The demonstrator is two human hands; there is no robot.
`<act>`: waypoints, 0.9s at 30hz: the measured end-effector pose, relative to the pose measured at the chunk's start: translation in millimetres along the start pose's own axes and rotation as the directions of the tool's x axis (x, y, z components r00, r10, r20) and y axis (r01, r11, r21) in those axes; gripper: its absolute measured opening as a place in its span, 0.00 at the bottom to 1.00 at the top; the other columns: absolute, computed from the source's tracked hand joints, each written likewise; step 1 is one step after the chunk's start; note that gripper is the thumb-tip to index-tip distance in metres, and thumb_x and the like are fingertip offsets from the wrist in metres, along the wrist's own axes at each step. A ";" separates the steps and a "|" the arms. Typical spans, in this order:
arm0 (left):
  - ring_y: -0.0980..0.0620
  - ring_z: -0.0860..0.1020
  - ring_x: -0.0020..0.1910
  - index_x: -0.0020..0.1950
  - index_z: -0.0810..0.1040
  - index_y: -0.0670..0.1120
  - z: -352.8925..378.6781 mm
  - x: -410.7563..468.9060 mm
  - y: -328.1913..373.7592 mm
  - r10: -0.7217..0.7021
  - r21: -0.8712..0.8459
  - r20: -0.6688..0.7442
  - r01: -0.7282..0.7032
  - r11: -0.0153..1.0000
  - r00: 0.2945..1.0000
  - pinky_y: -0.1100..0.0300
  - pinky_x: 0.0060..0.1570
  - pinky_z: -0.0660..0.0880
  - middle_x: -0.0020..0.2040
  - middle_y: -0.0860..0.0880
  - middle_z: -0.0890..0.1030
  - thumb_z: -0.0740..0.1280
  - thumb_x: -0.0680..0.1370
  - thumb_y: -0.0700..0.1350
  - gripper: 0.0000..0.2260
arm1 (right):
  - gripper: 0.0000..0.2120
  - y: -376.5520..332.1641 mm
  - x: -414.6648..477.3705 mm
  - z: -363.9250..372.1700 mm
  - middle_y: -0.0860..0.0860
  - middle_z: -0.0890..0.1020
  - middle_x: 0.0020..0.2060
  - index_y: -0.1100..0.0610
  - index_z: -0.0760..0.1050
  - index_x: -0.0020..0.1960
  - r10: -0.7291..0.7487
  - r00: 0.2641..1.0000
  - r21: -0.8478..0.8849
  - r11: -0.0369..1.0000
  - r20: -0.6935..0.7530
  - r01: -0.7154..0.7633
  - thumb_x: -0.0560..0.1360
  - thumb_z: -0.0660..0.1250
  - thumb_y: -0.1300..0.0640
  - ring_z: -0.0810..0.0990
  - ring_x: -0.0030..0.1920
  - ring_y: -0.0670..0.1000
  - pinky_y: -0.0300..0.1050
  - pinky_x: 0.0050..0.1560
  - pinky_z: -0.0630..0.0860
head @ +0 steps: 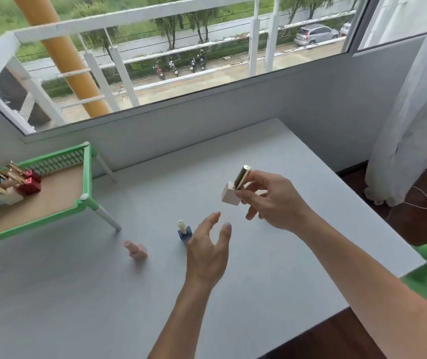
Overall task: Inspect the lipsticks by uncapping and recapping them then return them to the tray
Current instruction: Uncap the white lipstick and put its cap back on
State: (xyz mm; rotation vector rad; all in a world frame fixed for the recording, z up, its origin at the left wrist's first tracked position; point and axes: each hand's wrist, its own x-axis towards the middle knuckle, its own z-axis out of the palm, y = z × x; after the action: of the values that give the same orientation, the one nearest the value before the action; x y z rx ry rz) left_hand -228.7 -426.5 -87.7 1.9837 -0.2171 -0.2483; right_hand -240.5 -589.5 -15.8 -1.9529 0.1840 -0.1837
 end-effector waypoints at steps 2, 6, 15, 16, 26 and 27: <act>0.59 0.68 0.66 0.69 0.71 0.50 11.8 -1.0 -20.1 -0.013 0.114 0.017 0.011 0.993 1.000 0.65 0.63 0.62 0.68 0.53 0.73 0.63 0.79 0.52 0.19 | 0.04 20.6 3.6 4.4 0.44 0.82 0.34 0.46 0.77 0.44 0.037 0.999 -0.037 0.999 0.017 -0.036 0.74 0.69 0.55 0.83 0.27 0.52 0.37 0.27 0.71; 0.51 0.56 0.75 0.73 0.63 0.48 33.1 -3.6 -57.2 -0.026 0.383 0.073 -0.004 0.924 0.997 0.56 0.72 0.55 0.75 0.49 0.63 0.59 0.79 0.55 0.24 | 0.02 62.1 11.4 14.9 0.40 0.82 0.34 0.43 0.75 0.44 0.083 0.992 -0.145 0.987 0.097 -0.068 0.74 0.67 0.50 0.83 0.27 0.47 0.48 0.48 0.71; 0.52 0.43 0.77 0.77 0.50 0.53 64.8 -19.6 -103.5 -0.003 0.681 0.034 -0.021 0.732 0.999 0.51 0.72 0.35 0.79 0.51 0.47 0.51 0.76 0.63 0.31 | 0.08 121.3 32.9 31.2 0.47 0.83 0.40 0.44 0.74 0.51 0.148 0.967 -0.313 0.947 0.207 -0.078 0.78 0.59 0.43 0.82 0.28 0.46 0.29 0.38 0.70; 0.52 0.44 0.77 0.77 0.51 0.53 65.6 -19.7 -104.7 0.005 0.690 0.023 -0.020 0.723 1.000 0.52 0.72 0.35 0.79 0.51 0.48 0.50 0.75 0.63 0.32 | 0.09 124.2 34.8 31.8 0.47 0.83 0.40 0.44 0.74 0.51 0.150 0.965 -0.338 0.938 0.214 -0.071 0.78 0.58 0.42 0.82 0.29 0.46 0.31 0.39 0.70; 0.52 0.49 0.77 0.76 0.57 0.51 69.6 -18.7 -104.7 0.002 0.700 -0.018 0.011 0.714 1.000 0.51 0.73 0.39 0.78 0.50 0.55 0.53 0.73 0.62 0.33 | 0.09 137.9 40.3 35.7 0.52 0.83 0.40 0.50 0.75 0.54 0.140 0.959 -0.405 0.914 0.248 -0.029 0.78 0.60 0.47 0.80 0.33 0.52 0.47 0.40 0.76; 0.52 0.49 0.77 0.76 0.57 0.51 69.6 -18.4 -104.4 0.002 0.698 -0.019 0.012 0.716 1.000 0.51 0.73 0.39 0.78 0.50 0.55 0.53 0.73 0.62 0.33 | 0.09 139.0 40.6 36.6 0.52 0.83 0.39 0.50 0.75 0.54 0.134 0.960 -0.403 0.915 0.246 -0.025 0.78 0.60 0.48 0.79 0.32 0.52 0.46 0.40 0.76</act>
State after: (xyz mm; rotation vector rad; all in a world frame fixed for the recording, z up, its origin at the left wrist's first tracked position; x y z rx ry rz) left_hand -261.1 -439.7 -209.7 2.7498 -0.3288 -0.1572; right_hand -199.0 -617.6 -156.5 -2.3452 0.1282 0.1909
